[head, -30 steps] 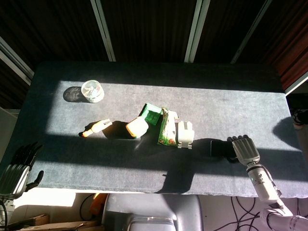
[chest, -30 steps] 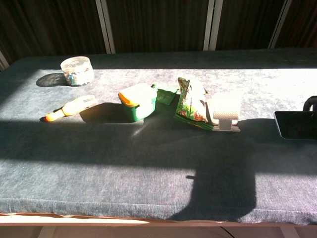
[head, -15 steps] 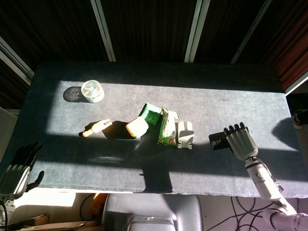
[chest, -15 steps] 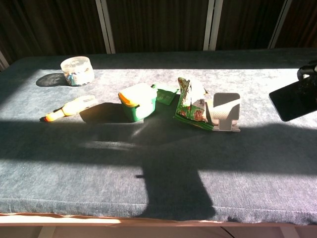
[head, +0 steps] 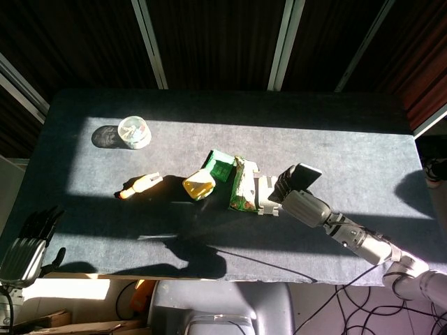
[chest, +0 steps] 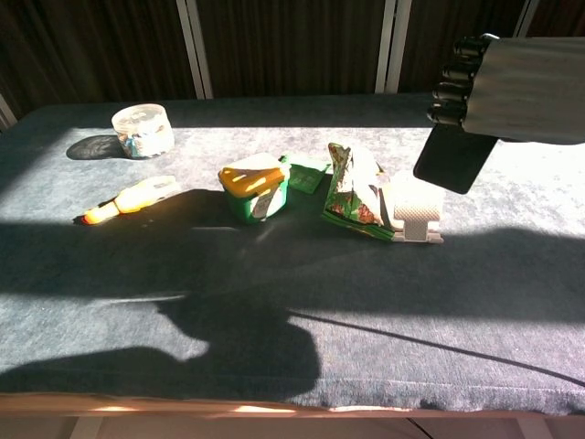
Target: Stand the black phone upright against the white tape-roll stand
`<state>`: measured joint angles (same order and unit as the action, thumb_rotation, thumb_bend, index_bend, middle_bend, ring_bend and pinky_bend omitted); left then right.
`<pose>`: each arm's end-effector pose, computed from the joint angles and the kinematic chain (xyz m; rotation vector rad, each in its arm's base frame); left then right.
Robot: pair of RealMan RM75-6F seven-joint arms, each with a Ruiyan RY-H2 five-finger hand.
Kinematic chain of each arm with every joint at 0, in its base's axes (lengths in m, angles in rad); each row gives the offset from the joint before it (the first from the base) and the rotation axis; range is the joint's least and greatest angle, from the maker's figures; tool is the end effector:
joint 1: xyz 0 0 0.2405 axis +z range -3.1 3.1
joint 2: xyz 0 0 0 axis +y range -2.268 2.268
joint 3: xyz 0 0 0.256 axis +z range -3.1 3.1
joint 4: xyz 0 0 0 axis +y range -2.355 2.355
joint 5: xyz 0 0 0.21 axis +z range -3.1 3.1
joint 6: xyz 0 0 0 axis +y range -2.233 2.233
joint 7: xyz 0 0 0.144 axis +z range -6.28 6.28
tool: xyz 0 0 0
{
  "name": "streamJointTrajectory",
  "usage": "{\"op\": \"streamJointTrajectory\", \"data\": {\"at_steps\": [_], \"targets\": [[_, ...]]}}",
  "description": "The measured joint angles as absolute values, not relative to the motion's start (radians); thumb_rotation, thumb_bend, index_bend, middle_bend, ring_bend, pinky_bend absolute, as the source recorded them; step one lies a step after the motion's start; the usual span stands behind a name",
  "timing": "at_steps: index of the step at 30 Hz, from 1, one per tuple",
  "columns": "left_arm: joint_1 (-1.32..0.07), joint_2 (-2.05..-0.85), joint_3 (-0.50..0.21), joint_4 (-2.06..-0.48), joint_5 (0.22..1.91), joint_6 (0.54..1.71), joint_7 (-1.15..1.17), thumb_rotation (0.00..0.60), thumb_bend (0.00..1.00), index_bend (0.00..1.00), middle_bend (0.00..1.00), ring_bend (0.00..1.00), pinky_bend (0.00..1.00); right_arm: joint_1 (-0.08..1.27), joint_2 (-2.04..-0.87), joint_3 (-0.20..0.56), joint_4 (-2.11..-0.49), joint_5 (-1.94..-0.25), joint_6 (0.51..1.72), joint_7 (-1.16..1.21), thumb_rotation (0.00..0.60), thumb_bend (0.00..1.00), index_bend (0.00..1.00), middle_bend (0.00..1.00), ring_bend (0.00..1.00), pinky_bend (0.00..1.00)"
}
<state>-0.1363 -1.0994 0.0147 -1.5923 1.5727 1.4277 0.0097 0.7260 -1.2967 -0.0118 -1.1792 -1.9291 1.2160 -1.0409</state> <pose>-0.3071 0.1825 0.1472 -1.5566 -0.8888 -0.8610 -0.1949 -0.3380 0.0746 1.8609 0.9695 0.3562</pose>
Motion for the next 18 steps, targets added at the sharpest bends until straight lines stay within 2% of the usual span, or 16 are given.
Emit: {"op": "streamJointTrajectory", "data": {"at_steps": [12, 18], "targets": [[-0.140, -1.112, 0.011, -1.577, 1.579, 1.432, 0.010, 0.600, 0.41, 0.00, 0.00, 0.02, 0.05, 0.889, -1.288, -0.070, -1.044, -2.106, 1.193, -0.824, 0.600, 0.36, 0.97, 0.70, 0.63, 0.46], [-0.139, -1.108, 0.012, -1.581, 1.579, 1.435, 0.006, 0.600, 0.41, 0.00, 0.00, 0.02, 0.05, 0.892, -1.324, -0.085, -0.982, -2.109, 1.180, -0.801, 0.600, 0.36, 0.97, 0.70, 0.64, 0.46]]}}
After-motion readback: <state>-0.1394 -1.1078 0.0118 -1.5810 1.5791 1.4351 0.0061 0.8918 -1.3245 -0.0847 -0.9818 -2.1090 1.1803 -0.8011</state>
